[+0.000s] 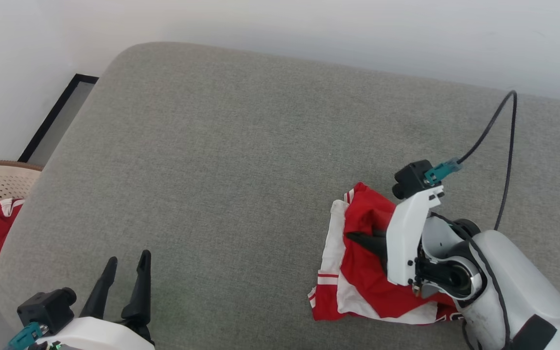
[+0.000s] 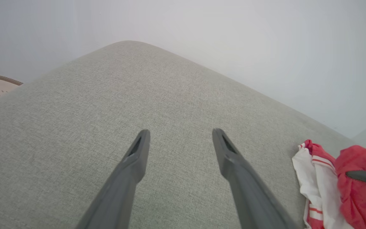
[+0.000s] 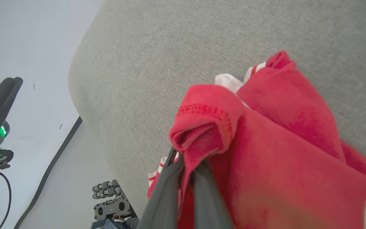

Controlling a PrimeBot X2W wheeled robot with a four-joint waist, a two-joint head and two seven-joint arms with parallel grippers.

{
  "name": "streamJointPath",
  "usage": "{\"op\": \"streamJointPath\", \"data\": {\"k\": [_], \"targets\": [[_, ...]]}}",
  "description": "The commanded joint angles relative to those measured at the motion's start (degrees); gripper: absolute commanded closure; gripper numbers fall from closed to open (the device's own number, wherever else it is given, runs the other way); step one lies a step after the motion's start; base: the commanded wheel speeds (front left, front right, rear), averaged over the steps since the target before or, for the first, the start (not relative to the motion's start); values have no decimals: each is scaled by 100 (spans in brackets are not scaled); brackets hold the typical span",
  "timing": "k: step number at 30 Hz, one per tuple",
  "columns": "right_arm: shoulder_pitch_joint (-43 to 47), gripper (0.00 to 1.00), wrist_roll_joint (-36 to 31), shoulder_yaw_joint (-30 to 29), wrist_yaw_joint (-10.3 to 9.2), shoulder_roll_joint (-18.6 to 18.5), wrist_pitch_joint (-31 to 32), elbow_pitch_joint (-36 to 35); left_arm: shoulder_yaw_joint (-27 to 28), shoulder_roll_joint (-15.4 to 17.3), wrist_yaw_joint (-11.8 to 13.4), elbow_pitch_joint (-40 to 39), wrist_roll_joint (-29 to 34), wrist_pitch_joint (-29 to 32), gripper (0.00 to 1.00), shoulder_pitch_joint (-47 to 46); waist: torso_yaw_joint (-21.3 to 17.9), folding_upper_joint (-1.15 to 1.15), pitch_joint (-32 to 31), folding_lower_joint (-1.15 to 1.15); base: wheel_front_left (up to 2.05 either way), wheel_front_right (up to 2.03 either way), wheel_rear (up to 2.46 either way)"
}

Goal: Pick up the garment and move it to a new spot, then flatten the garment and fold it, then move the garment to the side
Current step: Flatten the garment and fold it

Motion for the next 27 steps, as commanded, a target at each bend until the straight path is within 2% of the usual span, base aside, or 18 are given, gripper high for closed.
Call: {"op": "streamJointPath", "data": {"k": [1, 6, 13, 21, 22, 27], "targets": [[-85, 0, 108, 71, 0, -1, -93, -2, 26, -10, -34, 13, -21, -32, 0, -23, -18, 0, -6, 0, 0, 0, 0], [-235, 0, 260, 232, 0, -160, -287, -76, 81, -15, -45, 27, -2, -44, 0, 20, -152, 0, -52, 0, 0, 0, 0], [-274, 0, 325, 306, 0, -606, -676, -347, 142, 22, -31, -3, 59, -57, 0, 76, -436, 0, -107, 0, 0, 0, 0], [1, 0, 287, 43, 0, -1164, -1428, -612, 229, 78, 26, -62, 89, -67, 0, 173, -833, 0, -177, 0, 0, 0, 0], [102, 0, 236, -70, 0, -1312, -1680, -627, 257, 106, 38, -63, 94, -69, 0, 202, -945, 0, -202, 0, 0, 0, 0], [340, 0, 210, -169, 0, -1521, -2259, -776, 330, 157, 44, -73, 113, -75, 0, 250, -1177, 0, -257, 0, 0, 0, 0]]}}
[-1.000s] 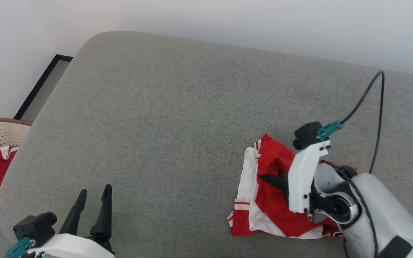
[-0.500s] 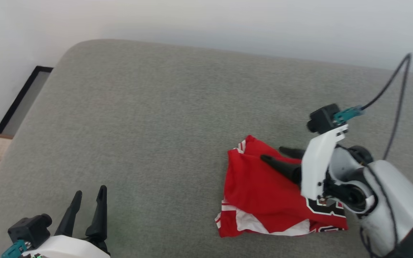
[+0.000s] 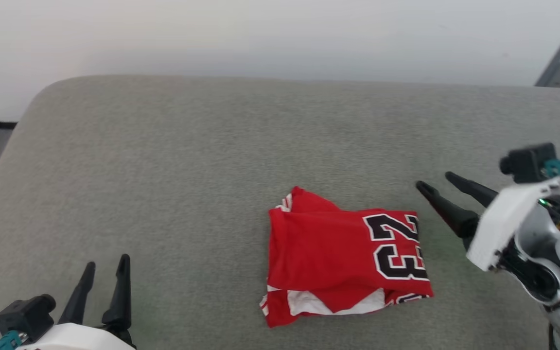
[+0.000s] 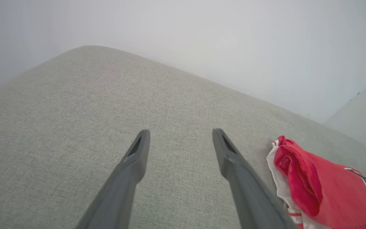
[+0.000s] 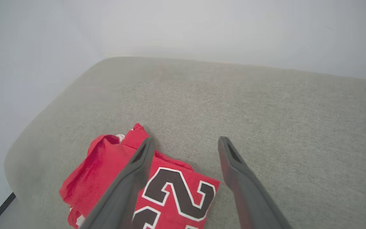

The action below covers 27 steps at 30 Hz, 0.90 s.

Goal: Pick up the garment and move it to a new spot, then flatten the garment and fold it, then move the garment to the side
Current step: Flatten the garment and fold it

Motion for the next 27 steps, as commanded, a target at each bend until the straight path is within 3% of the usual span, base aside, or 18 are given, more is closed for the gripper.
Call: {"op": "streamJointPath", "data": {"k": [1, 10, 18, 27], "targets": [[105, 0, -12, -32, 0, -69, -123, -26, 41, 35, 20, -12, 32, -44, 0, 51, -129, 0, -49, 0, 0, 0, 0], [634, 0, -568, -258, 0, -442, -1548, 76, 121, 103, 72, 18, 246, -45, 0, 162, -526, 0, -249, 0, 0, 0, 0], [1142, 0, -1411, -540, -1, -518, -2823, 384, 349, 85, -12, -7, 581, -53, 0, 372, -697, 0, -466, 0, 0, 0, 0], [1642, 0, -2209, -1098, -1, -197, -3239, 576, 952, -176, -313, -86, 1333, -50, 0, 648, -747, 0, -659, 0, 0, 0, 0]]}}
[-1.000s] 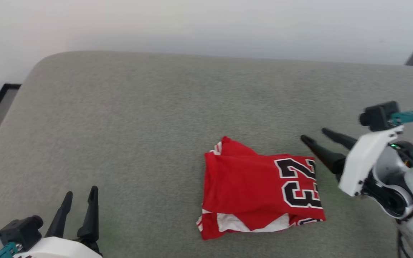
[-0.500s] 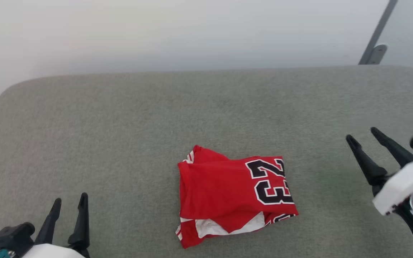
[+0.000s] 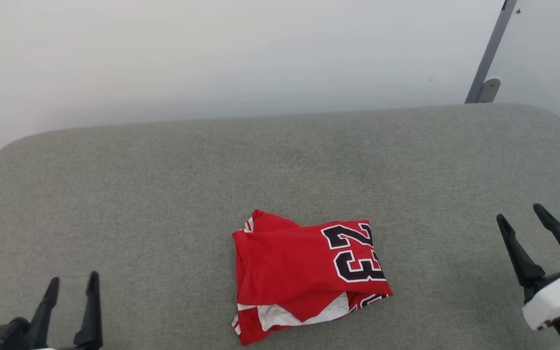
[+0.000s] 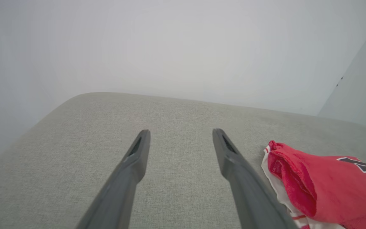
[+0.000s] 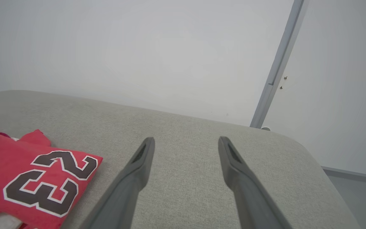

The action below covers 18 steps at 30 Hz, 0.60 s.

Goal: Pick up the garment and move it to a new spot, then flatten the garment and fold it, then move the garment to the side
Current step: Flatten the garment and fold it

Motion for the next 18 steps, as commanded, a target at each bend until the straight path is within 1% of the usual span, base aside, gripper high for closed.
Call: {"op": "streamJointPath", "data": {"k": [1, 5, 11, 18], "targets": [[117, 0, -70, -81, -2, 73, -55, -33, 112, -50, -78, -29, 115, -26, 0, 85, -3, 0, -31, 0, 0, 0, 0], [369, 0, -350, -452, -2, 284, -51, -236, 441, -258, -349, -47, 356, -26, 0, 206, -7, 0, -100, 0, 0, 0, 0], [770, 0, -642, -819, -2, 510, -51, -528, 933, -622, -720, -28, 688, -27, 0, 334, 12, 0, -201, 0, 0, 0, 0], [1090, 0, -792, -1088, -2, 712, -52, -720, 1240, -921, -983, 91, 979, -27, 0, 322, 59, 0, -256, 0, 0, 0, 0]]}}
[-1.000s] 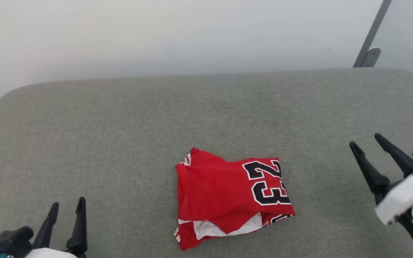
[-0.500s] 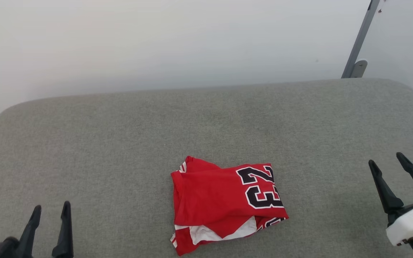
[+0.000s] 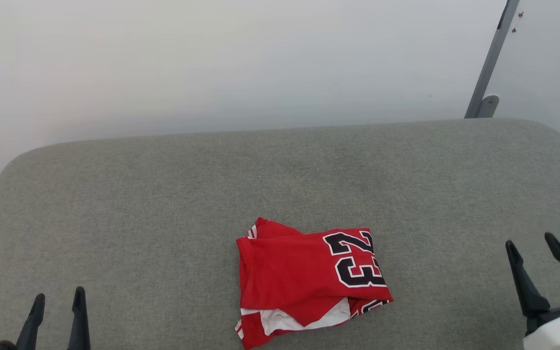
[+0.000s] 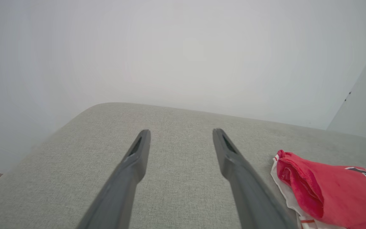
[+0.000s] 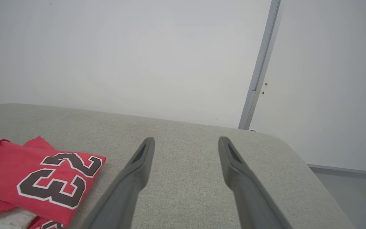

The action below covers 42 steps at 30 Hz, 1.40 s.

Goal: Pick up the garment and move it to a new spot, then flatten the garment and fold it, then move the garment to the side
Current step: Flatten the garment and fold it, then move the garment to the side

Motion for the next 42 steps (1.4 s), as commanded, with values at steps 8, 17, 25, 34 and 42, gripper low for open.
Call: {"op": "streamJointPath", "data": {"k": [8, 17, 25, 34, 42], "targets": [[386, 0, -98, -217, -2, 291, -22, -190, 278, -282, -167, 71, 282, -27, 0, -19, 93, 0, -61, 0, 0, 0, 0], [481, 0, -192, -288, -2, 407, -23, -293, -36, -173, -181, 5, 281, -27, 0, -57, 150, 0, -60, 0, 0, 0, 0], [515, 0, -209, -295, -2, 469, -23, -325, -209, -39, -183, 80, 185, -27, 0, -94, 168, 0, -63, 0, 0, 0, 0], [533, 0, -186, -263, -2, 463, -23, -311, -225, -30, -184, 84, 158, -27, 0, -99, 164, 0, -59, 0, 0, 0, 0], [390, 0, -61, -69, -2, 444, -22, -109, -239, -61, -184, 119, 121, -27, 0, -128, 298, 0, -22, 0, 0, 0, 0]]}}
